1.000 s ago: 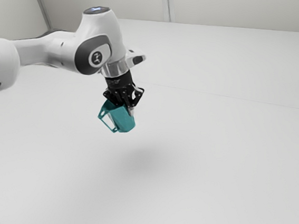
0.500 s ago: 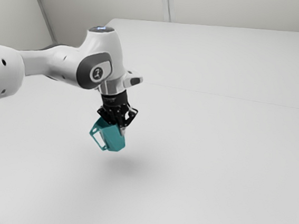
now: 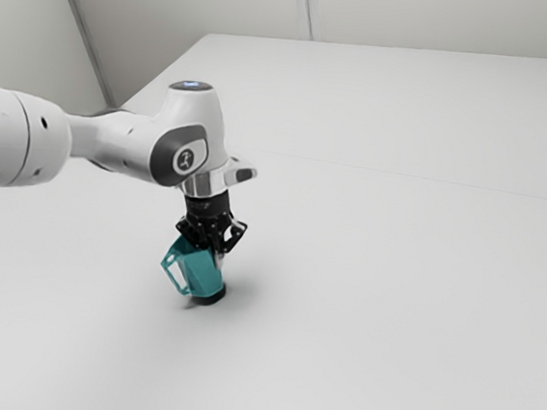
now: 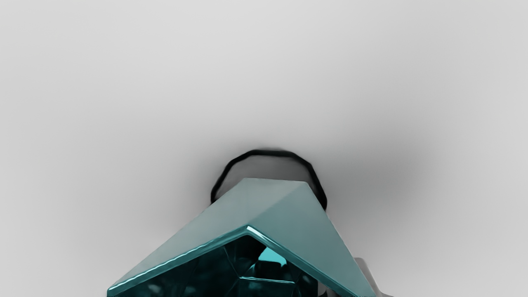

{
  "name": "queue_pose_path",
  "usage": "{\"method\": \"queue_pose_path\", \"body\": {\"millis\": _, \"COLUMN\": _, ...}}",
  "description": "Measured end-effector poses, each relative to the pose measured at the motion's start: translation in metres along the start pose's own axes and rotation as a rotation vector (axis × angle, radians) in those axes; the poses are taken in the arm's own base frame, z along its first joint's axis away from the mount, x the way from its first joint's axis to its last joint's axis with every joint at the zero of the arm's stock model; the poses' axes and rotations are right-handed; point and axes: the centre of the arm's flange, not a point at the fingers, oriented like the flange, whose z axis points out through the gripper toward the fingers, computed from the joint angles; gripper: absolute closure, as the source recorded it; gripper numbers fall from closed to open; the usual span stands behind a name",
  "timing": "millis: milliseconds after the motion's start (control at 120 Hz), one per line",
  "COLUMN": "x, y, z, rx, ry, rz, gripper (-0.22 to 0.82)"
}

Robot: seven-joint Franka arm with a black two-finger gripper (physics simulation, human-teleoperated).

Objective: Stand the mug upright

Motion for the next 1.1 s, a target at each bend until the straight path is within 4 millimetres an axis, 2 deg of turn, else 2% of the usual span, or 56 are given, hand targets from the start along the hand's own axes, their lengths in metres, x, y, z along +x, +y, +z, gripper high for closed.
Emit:
{"method": "queue_pose_path", "body": {"millis": 208, "x": 0.002, "y": -0.007, "z": 0.012, "rx": -0.003, "ry": 0.007, "rz": -0.011, "gripper": 0.78}}
{"method": "queue_pose_path", "body": {"millis": 325, "x": 0.002, "y": -0.007, "z": 0.01, "rx": -0.009, "ry": 0.013, "rz": -0.008, "gripper": 0.52}}
{"method": "queue_pose_path", "body": {"millis": 425, "x": 0.0, "y": -0.007, "z": -0.001, "rx": -0.018, "ry": 0.034, "rz": -0.005, "gripper": 0.32}}
{"method": "queue_pose_path", "body": {"millis": 575, "x": -0.008, "y": -0.008, "z": -0.031, "rx": -0.028, "ry": 0.083, "rz": 0.004, "gripper": 0.16}}
{"method": "queue_pose_path", "body": {"millis": 767, "x": -0.016, "y": -0.01, "z": -0.069, "rx": -0.046, "ry": 0.143, "rz": 0.012, "gripper": 0.06}}
{"method": "queue_pose_path", "body": {"millis": 925, "x": -0.005, "y": -0.007, "z": -0.127, "rx": -0.049, "ry": 0.22, "rz": 0.05, "gripper": 0.03}}
{"method": "queue_pose_path", "body": {"millis": 1100, "x": -0.003, "y": -0.007, "z": -0.189, "rx": -0.024, "ry": 0.296, "rz": 0.092, "gripper": 0.01}}
